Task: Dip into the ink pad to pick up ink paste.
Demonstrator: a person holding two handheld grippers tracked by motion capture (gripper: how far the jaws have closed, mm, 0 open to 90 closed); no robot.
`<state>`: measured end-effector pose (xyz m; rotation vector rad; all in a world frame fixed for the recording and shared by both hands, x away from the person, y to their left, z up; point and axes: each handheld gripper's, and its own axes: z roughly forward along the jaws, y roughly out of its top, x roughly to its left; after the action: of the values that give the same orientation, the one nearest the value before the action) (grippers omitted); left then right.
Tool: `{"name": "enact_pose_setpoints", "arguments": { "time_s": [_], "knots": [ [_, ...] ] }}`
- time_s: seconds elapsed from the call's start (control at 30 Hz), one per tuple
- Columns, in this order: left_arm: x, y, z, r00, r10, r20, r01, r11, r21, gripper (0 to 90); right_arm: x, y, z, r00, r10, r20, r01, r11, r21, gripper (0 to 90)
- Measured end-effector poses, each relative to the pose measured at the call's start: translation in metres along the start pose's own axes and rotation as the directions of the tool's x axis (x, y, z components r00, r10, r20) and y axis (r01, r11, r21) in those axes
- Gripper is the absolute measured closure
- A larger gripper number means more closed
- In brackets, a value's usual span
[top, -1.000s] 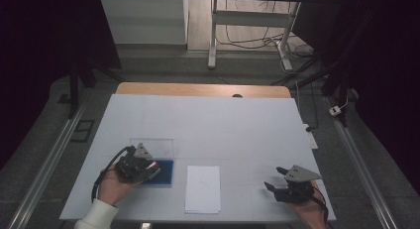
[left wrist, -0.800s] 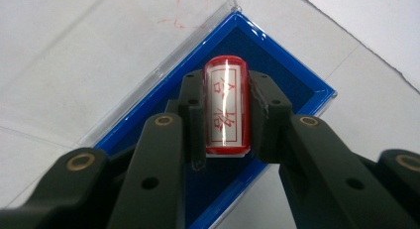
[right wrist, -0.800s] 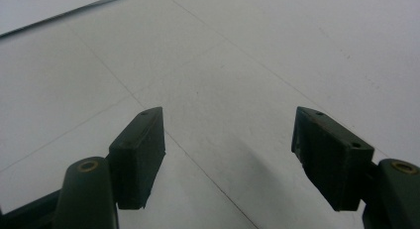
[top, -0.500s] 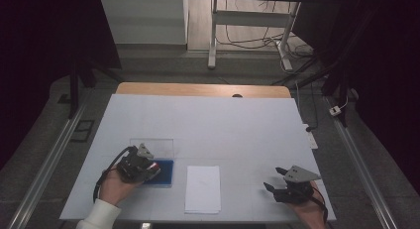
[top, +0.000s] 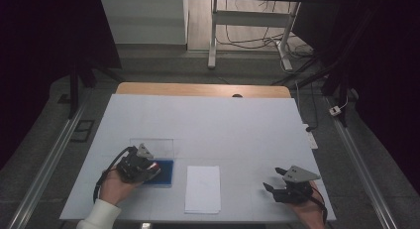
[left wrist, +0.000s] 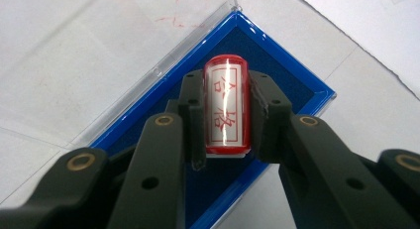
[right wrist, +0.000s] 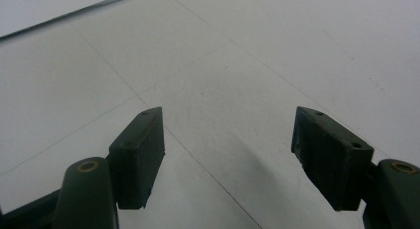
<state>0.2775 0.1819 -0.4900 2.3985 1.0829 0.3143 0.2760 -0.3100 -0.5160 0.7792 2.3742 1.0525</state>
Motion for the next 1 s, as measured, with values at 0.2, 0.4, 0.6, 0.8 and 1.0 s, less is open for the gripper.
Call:
{"name": "enact_pose_setpoints", "arguments": {
  "time_s": [0.2,0.4,0.6,0.8,1.0],
  "knots": [
    [0.0,0.0,0.0,1.0,-0.001,-0.003,0.001,1.0,-0.005,71.0,-0.001,0.0,0.0,1.0,0.003,-0.001,-0.003,1.0,0.002,28.5],
    [-0.005,0.003,-0.008,0.9979,0.039,-0.051,-0.039,0.9992,-0.005,70.4,-0.001,0.0,-0.003,1.0,0.007,0.006,-0.006,1.0,-0.012,28.5],
    [-0.004,0.008,-0.048,0.9984,0.03,-0.048,-0.036,0.9886,-0.146,70.2,-0.003,-0.002,-0.002,1.0,0.005,0.004,-0.005,1.0,-0.005,28.4],
    [-0.007,0.006,-0.07,0.9991,0.031,-0.028,-0.036,0.9742,-0.223,70.1,-0.002,-0.002,-0.003,0.9999,0.013,0.009,-0.013,1.0,-0.012,28.3],
    [-0.005,0.005,-0.068,0.9992,0.029,-0.026,-0.034,0.9753,-0.218,70.1,-0.002,-0.002,-0.003,0.9999,0.006,0.011,-0.005,1.0,-0.014,28.3]
  ]
}}
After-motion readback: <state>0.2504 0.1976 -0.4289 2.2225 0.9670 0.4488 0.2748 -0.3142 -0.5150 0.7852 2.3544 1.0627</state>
